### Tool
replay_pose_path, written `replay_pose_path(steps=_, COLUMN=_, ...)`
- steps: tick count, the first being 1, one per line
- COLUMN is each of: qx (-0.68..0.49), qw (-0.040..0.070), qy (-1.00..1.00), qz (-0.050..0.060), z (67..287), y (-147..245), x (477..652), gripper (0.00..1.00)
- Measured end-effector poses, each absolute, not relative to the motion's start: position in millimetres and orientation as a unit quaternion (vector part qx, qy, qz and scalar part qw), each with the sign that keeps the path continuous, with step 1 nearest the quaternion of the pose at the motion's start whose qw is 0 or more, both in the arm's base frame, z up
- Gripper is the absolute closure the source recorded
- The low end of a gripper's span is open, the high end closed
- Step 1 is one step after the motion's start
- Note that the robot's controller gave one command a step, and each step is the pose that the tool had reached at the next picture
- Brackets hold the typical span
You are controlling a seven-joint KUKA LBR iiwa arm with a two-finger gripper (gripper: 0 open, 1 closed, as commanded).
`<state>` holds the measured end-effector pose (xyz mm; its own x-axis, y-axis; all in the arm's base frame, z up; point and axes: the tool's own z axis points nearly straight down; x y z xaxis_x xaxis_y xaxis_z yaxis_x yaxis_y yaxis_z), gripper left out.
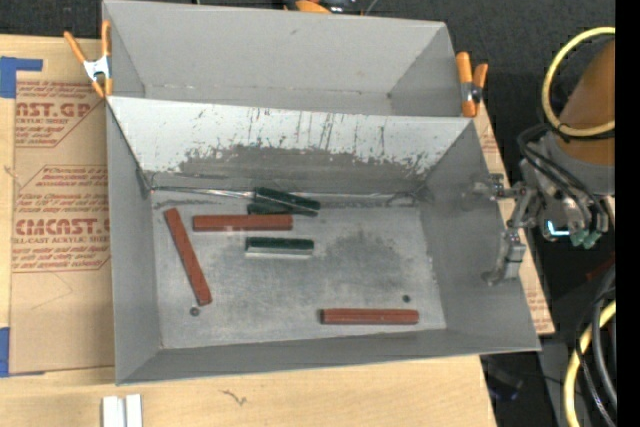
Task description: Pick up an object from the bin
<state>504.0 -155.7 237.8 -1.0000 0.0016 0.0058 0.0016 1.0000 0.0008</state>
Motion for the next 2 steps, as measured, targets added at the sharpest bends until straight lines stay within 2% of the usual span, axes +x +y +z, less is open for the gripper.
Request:
replay_pose_path(steps=1, qx=0.122, qw=0.002, qy=-0.993, qz=-0.002, z=81.3, y=-101.5, x=491.5, gripper=0.00)
replay_pose_path(steps=2, qx=0.096, qw=-0.002, qy=-0.995, qz=-0.002, z=122.5, y=-29.5, x=490.0, gripper=0.00)
